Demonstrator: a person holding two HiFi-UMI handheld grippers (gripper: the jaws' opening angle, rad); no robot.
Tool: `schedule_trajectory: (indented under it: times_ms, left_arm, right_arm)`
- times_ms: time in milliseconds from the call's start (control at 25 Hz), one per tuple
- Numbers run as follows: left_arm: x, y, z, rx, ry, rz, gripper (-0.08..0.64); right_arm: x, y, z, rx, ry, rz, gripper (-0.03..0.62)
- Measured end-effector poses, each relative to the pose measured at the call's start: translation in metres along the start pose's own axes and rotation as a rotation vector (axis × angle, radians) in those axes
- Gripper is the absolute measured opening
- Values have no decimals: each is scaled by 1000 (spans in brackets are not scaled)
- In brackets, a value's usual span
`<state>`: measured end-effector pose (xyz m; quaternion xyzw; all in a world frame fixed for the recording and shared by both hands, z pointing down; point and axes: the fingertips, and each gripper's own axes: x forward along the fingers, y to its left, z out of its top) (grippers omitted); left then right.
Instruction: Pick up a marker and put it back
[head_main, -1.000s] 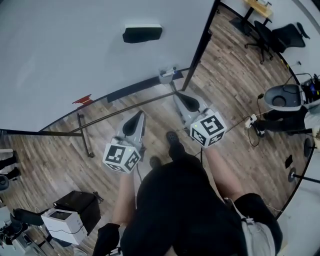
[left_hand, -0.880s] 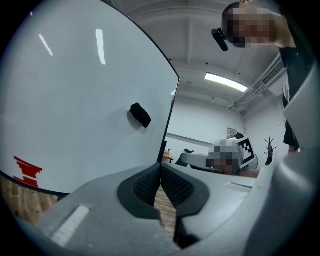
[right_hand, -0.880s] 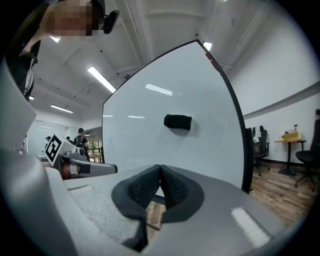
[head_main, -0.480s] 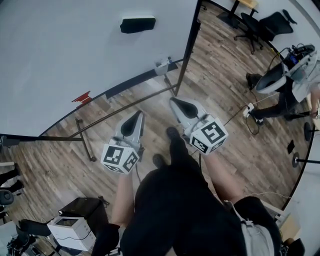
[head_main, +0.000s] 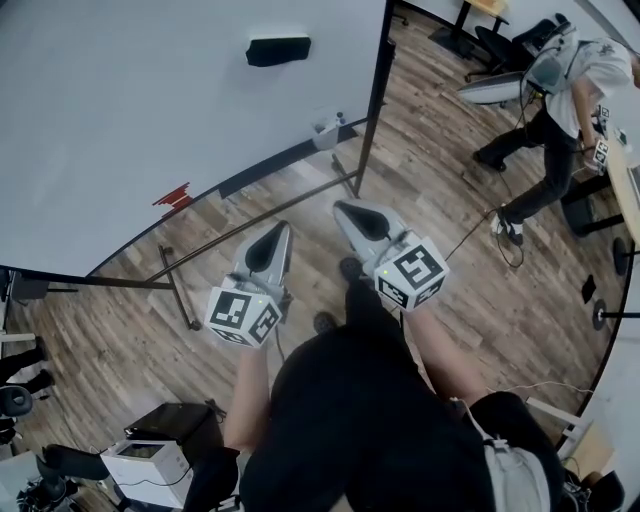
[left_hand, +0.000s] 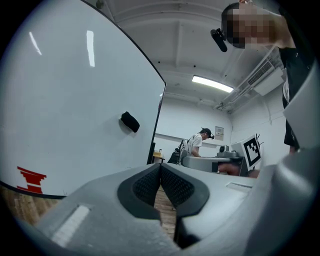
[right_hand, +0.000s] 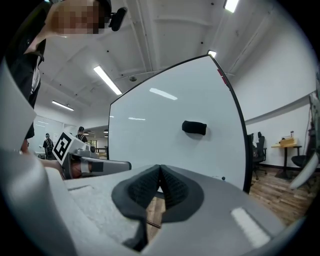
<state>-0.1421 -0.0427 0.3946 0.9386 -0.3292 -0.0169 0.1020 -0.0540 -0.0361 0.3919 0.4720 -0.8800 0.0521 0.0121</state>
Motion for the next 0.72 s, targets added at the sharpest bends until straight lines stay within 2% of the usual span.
schedule_trajectory:
  times_ms: [720]
  left_arm:
    - [4,7,8,-4,-26,9,11]
  right_arm:
    - [5,-8,8,-54,20,-8,0]
